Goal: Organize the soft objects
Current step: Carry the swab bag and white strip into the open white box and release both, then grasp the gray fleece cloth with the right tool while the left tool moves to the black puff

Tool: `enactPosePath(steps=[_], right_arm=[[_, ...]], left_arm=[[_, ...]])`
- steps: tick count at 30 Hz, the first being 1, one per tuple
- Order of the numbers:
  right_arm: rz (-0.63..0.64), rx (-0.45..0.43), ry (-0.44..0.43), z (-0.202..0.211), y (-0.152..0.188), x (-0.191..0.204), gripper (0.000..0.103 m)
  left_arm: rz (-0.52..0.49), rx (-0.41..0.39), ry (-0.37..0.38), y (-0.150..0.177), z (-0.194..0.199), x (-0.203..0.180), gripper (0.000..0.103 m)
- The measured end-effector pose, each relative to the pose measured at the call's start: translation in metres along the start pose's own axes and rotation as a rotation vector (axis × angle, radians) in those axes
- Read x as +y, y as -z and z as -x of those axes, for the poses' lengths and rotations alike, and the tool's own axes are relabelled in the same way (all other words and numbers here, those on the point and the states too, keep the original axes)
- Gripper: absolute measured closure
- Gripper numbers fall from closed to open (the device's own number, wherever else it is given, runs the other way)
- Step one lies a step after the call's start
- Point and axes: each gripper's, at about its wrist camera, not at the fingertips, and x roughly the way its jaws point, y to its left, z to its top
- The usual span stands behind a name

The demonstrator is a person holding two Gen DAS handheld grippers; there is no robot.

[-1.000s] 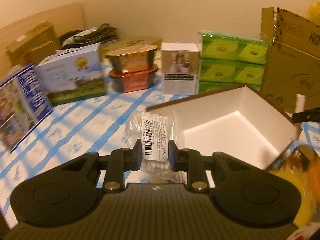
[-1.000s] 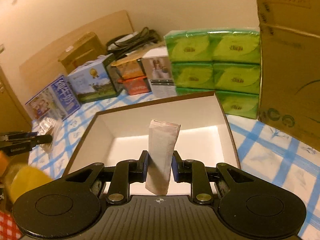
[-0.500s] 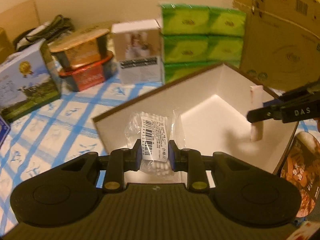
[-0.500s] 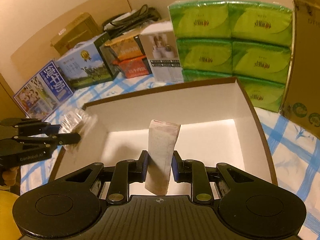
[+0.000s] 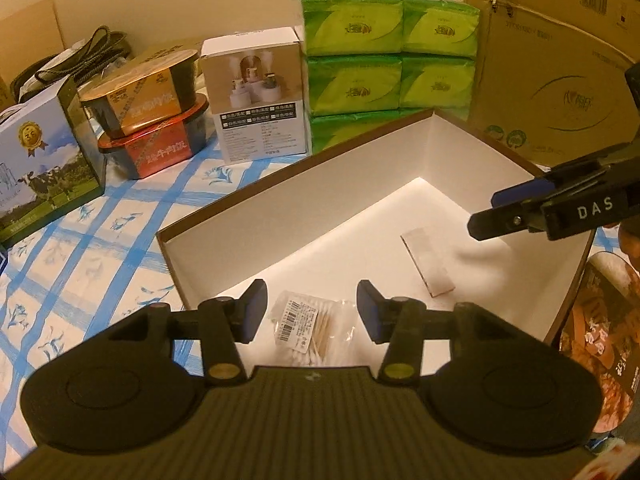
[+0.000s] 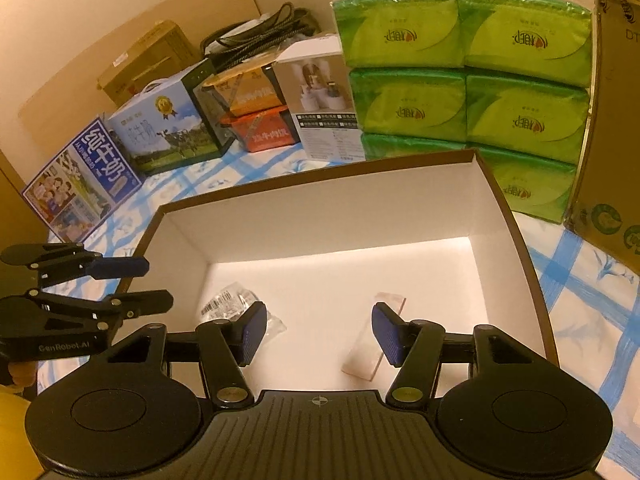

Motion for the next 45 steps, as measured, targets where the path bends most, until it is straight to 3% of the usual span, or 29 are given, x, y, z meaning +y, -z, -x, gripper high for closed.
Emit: enactPosePath(steps=[16,22,27,36,45], right_arm=[[-0.003,-0.017,-0.001,0.039,0.002,0.003,0.044],[-0.026,-0.061,-0.016,0.079,0.010,-0.001,0.043],[-0.047,-0.124,-0.036,0.127,0.022,-0.005,0.033],[-0.080,-0.273,-0.090,0.217,0.069,-0.010,0.021],[0.024,-0.211,-0.045,0.267,0.145,-0.006,0.020]], left_arm=[[0.082,-0.036,-0.061,0.003,0.037,0.010,0.058],[0.176,-0.037,-0.121,0.016,0.076,0.027,0.058],[0.217,-0.046,-0.193,0.032,0.124,0.029,0.060],[0.278,-0.069,-0.249,0.082,0.209,-0.009,0.059],[0.311,-0.042,-0.261,0.141,0.262,-0.075,0.059]])
